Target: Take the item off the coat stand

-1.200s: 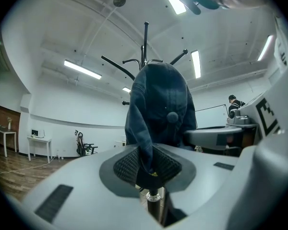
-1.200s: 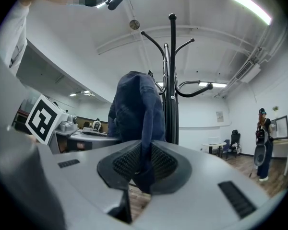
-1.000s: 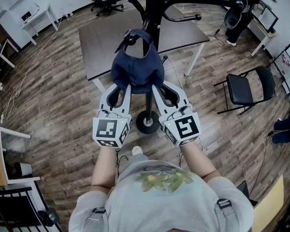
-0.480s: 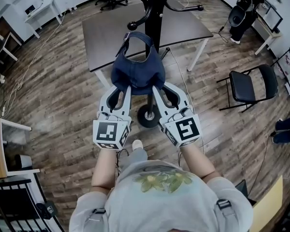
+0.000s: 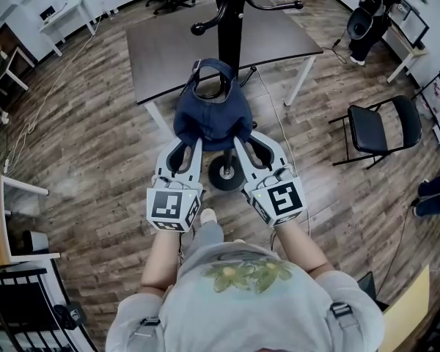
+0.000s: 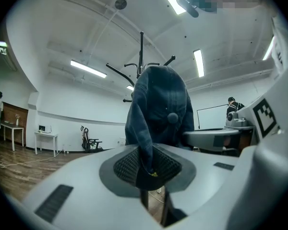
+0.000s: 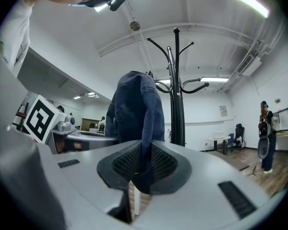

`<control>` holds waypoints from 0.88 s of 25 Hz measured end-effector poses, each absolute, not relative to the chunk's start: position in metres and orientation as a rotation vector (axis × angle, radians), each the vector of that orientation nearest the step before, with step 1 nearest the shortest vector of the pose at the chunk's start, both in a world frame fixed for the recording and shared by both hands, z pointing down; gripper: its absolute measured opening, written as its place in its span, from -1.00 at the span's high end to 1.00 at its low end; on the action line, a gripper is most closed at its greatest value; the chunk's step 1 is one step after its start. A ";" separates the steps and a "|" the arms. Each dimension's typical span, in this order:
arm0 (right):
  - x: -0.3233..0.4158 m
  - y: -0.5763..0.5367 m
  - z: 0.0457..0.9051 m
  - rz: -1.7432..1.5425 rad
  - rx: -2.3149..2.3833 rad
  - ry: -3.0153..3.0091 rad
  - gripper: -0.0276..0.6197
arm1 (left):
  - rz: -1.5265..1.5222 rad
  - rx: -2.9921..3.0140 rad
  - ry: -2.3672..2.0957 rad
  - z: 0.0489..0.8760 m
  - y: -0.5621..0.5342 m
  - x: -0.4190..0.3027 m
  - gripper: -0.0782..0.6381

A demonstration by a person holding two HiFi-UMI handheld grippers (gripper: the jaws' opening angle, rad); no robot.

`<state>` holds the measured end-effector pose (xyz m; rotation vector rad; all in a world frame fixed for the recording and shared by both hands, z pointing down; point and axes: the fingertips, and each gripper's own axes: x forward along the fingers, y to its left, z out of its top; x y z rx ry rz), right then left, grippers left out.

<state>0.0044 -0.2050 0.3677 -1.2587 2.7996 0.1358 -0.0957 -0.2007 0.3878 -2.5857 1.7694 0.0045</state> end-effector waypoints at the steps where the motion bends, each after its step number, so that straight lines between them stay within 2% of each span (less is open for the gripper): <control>1: 0.006 -0.204 0.371 0.124 -1.261 2.803 0.75 | 0.001 -2.590 1.771 0.391 -0.199 -0.094 0.56; 22: 0.024 -0.180 0.415 -0.015 -1.267 2.879 0.76 | -0.067 -2.660 1.820 0.432 -0.168 -0.075 0.56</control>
